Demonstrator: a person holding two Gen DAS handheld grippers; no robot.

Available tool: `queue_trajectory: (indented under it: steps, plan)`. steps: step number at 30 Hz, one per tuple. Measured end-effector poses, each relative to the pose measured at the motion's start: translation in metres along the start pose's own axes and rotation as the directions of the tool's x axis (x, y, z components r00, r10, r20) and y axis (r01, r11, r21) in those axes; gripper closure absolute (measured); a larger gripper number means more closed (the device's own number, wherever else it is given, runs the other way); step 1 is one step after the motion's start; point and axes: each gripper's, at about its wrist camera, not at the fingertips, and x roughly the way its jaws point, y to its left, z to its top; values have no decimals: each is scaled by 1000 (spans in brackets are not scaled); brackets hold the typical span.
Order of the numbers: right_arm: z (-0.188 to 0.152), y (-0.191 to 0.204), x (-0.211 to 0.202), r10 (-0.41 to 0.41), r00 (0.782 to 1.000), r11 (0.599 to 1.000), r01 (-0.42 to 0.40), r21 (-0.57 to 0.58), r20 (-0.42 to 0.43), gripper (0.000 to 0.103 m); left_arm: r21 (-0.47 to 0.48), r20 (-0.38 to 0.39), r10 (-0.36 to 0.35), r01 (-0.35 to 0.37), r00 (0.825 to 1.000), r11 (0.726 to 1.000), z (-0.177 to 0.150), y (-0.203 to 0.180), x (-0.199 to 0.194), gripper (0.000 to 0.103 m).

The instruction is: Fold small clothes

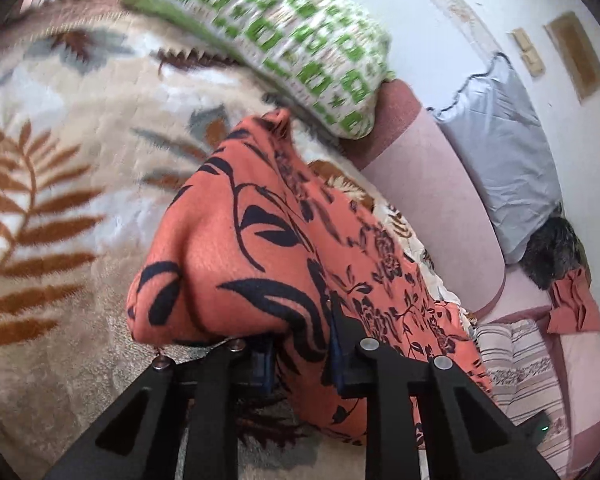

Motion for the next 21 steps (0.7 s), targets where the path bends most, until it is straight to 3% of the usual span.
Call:
queue_trajectory:
  steps: [5, 9, 13, 16, 17, 20, 21]
  plan:
    - [-6, 14, -29, -3, 999, 999, 5, -52, 42, 86, 31, -11, 0, 1, 1000, 1000, -13, -4, -29, 82]
    - [-27, 9, -60, -22, 1000, 999, 22, -26, 11, 86, 26, -48, 15, -14, 999, 1000, -36, 2, -56, 82]
    - [-48, -3, -86, -56, 998, 998, 56, -10, -6, 86, 85, -103, 72, -63, 992, 994, -68, 6, -72, 81]
    - [-68, -19, -90, -79, 995, 996, 81, 33, -68, 86, 99, -129, 137, -124, 982, 987, -82, 12, -70, 79]
    - [-73, -27, -83, -100, 987, 992, 108, 59, -128, 85, 101, -137, 153, -140, 979, 985, -83, 14, -70, 77]
    - [-81, -50, -80, -47, 977, 971, 93, 222, -207, 77, 195, -120, 233, -207, 965, 959, -88, 3, -81, 71]
    - [-82, -55, -86, -40, 975, 961, 97, 259, -218, 65, 233, -93, 263, -236, 960, 943, -92, -2, -88, 70]
